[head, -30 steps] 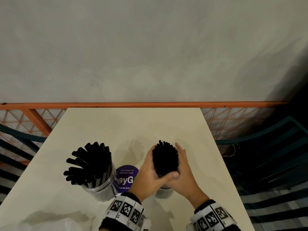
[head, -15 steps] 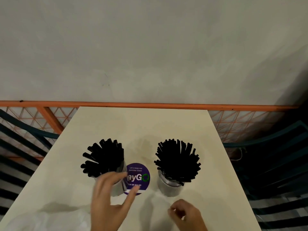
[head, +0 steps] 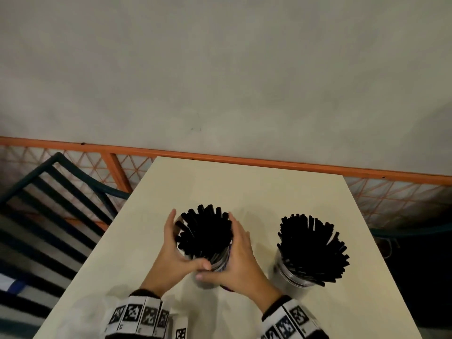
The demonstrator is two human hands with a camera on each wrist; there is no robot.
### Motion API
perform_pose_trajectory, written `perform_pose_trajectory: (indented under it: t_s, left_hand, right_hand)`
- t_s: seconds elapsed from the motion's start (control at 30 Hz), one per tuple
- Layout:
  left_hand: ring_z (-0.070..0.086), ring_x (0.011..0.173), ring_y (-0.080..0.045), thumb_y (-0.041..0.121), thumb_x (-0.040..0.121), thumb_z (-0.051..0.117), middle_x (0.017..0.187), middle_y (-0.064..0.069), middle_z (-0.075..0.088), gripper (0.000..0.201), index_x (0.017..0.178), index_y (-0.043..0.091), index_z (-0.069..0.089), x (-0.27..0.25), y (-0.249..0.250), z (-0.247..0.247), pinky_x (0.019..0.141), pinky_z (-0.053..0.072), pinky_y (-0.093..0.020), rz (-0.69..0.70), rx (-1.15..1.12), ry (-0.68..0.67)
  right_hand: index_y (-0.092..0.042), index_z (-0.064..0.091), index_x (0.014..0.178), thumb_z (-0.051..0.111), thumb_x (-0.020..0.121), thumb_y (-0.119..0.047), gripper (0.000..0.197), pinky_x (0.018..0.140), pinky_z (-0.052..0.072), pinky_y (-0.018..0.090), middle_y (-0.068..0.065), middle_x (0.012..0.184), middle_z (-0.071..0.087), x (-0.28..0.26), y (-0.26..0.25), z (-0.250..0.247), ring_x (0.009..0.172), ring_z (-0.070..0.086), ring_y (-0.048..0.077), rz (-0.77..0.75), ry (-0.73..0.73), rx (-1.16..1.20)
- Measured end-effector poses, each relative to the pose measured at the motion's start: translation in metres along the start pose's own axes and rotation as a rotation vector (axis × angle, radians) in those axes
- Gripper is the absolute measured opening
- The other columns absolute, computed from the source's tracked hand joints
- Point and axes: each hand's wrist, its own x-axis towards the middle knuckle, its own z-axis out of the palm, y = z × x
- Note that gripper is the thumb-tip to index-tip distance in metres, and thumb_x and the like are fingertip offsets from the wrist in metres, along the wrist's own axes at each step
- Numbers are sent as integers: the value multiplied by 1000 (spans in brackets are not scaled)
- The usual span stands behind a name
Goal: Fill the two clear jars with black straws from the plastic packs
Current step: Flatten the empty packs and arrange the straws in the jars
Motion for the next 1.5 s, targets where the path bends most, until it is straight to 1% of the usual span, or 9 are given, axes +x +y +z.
perform_pose_trajectory:
  t_s: [0.13,0.23,0.3,0.53,0.67,0.8,1.23,1.37,1.5]
  left_hand:
    - [40,115,17,61,32,83,129,22,36,122,131,45,15,13,7,3,90,33,1,63,-19,-94]
    - [41,111,22,42,46,85,126,23,42,93,119,48,28,11,11,14,86,34,4,131,-44,2]
    - [42,112,20,38,46,86,126,22,43,93,120,46,30,7,10,14,86,35,3,152,-90,58]
    - [36,131,-13,70,29,78,144,3,32,126,133,49,8,4,-17,-11,110,34,-32,96,6,-39]
    - [41,123,6,61,31,82,133,23,36,123,131,49,11,12,-12,-8,94,36,-3,95,-36,-120]
    - [42,118,14,38,49,85,128,22,44,99,126,43,24,17,-3,8,90,35,-1,158,-63,-87]
    - [49,115,7,36,56,79,121,17,49,81,122,39,32,13,-6,14,88,40,-5,163,-98,27]
    - [39,120,16,52,47,83,133,20,40,111,137,32,20,10,-10,9,90,34,1,79,-59,-31]
    - [21,128,15,75,32,73,139,24,23,139,141,37,-4,-15,-12,-8,97,22,-1,-41,76,25]
  right_hand:
    - [-34,-2,144,72,46,-63,127,119,-7,43,-18,144,30,21,-11,14,140,21,9,-21,27,69]
    - [-56,20,125,76,50,-50,94,109,38,44,-22,125,41,27,-12,19,124,42,12,-25,117,199]
    - [-62,19,118,79,51,-46,91,100,47,40,-8,129,44,25,-9,17,121,47,10,-29,114,261]
    - [-62,-2,128,82,39,-66,123,113,34,38,-15,146,27,12,13,6,136,30,3,-2,44,248]
    - [-66,7,127,79,46,-65,109,117,16,54,-20,141,36,20,9,14,136,32,6,-97,33,239]
    - [-73,26,106,71,53,-50,73,115,18,56,-46,107,44,28,-13,15,111,42,-16,-124,80,149]
    - [-62,34,107,73,57,-47,65,120,7,46,-12,112,57,33,-4,23,116,52,6,-113,94,165]
    - [-52,10,134,76,49,-63,108,119,14,47,-5,153,19,28,10,23,145,10,12,5,55,199]
    - [-40,-8,142,73,40,-76,135,117,22,37,-12,153,9,-1,17,11,141,13,6,103,21,224]
